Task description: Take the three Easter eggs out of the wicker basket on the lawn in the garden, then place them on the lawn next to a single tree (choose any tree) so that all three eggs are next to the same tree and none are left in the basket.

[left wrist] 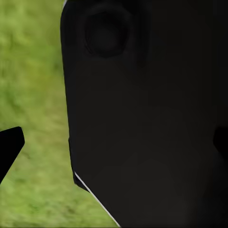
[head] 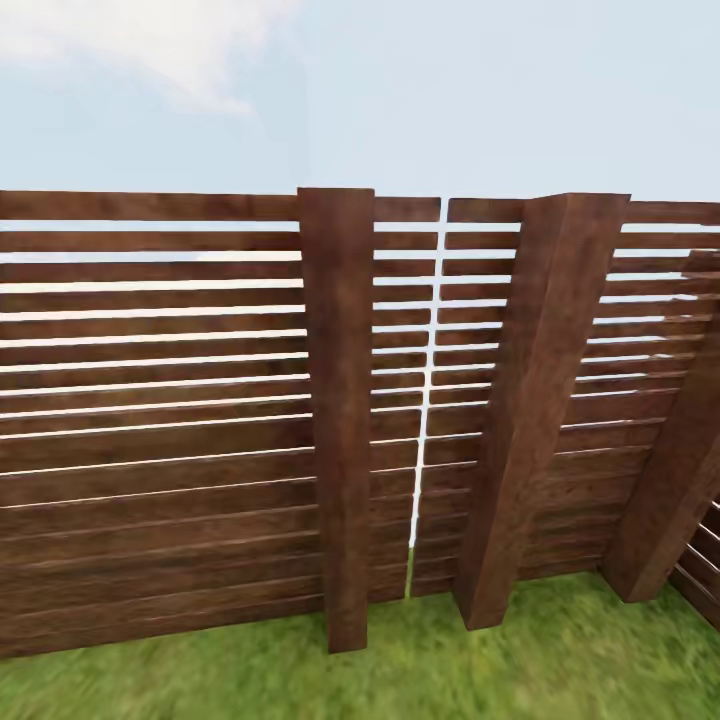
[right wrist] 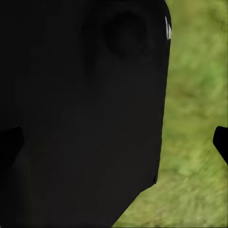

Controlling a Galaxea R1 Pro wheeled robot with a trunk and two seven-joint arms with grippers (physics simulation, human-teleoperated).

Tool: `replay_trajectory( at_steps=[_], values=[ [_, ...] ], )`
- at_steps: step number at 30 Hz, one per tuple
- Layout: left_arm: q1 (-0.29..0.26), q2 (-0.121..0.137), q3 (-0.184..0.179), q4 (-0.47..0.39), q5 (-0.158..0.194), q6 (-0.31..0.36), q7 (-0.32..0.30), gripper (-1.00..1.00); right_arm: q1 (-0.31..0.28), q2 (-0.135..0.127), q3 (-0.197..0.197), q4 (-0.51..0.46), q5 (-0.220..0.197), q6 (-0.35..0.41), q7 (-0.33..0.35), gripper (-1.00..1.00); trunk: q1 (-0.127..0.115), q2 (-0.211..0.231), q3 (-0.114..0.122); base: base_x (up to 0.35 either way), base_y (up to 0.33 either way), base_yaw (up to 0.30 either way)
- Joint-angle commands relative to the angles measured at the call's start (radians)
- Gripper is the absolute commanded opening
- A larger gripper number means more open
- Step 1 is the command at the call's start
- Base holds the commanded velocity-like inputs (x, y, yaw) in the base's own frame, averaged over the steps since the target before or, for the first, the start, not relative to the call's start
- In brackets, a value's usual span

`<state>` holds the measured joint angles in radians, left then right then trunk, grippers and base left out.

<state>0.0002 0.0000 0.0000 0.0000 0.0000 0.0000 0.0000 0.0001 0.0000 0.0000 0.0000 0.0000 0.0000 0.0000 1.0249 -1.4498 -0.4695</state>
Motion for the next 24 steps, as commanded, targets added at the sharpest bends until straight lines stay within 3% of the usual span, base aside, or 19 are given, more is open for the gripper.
replay_trajectory(
  at_steps=[1,6,12,24],
  values=[
    [0.000,0.000,0.000,0.000,0.000,0.000,0.000,1.00,0.000,0.000,0.000,0.000,0.000,0.000,0.000,1.00,0.000,0.000,0.000,0.000,0.000,0.000],
    [0.007,0.028,0.000,-0.002,0.001,-0.009,0.002,1.00,-0.029,-0.028,0.010,-0.011,0.012,-0.002,0.018,1.00,0.000,0.000,0.000,0.000,0.000,0.000],
    [0.007,0.061,0.000,-0.003,0.001,-0.009,0.002,1.00,-0.063,-0.020,0.012,0.011,0.014,-0.003,0.017,1.00,0.000,0.000,0.000,-0.006,0.000,0.000],
    [0.007,0.063,0.002,-0.003,0.002,-0.009,0.001,1.00,-0.087,-0.016,0.011,0.023,0.011,0.003,0.015,1.00,0.000,0.000,0.000,-0.294,0.000,0.213]
  ],
)
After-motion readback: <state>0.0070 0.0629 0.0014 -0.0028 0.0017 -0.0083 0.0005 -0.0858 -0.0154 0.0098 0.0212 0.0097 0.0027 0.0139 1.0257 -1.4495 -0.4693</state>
